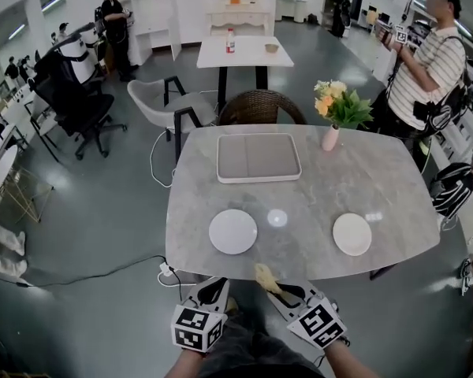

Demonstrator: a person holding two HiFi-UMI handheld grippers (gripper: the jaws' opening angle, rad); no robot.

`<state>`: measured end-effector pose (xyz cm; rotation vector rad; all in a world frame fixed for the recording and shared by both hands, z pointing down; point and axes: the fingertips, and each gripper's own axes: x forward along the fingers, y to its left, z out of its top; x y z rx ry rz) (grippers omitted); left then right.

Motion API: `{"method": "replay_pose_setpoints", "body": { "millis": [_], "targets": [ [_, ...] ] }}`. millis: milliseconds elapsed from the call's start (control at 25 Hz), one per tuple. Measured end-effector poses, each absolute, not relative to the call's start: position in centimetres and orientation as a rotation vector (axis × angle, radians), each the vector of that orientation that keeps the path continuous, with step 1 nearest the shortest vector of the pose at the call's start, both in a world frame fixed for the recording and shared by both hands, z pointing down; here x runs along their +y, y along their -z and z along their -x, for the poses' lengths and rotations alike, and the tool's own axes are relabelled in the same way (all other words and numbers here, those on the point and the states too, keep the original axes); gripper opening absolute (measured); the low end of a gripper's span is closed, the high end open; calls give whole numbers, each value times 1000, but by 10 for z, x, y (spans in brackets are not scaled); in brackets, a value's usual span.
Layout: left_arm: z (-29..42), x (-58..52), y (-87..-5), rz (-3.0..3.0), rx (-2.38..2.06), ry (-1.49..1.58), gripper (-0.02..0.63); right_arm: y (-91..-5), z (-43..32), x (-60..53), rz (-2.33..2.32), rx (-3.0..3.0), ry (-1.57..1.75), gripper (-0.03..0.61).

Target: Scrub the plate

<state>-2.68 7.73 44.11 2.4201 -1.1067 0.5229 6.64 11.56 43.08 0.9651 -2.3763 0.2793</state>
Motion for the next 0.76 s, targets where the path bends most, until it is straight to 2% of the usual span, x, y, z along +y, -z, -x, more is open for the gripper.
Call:
{"method": "replay_pose_setpoints", "body": {
  "millis": [760],
  "targets": [
    [34, 108, -412, -2436, -1166, -311, 15, -405, -50, 148, -1064, -2471, -303, 71]
  ]
}}
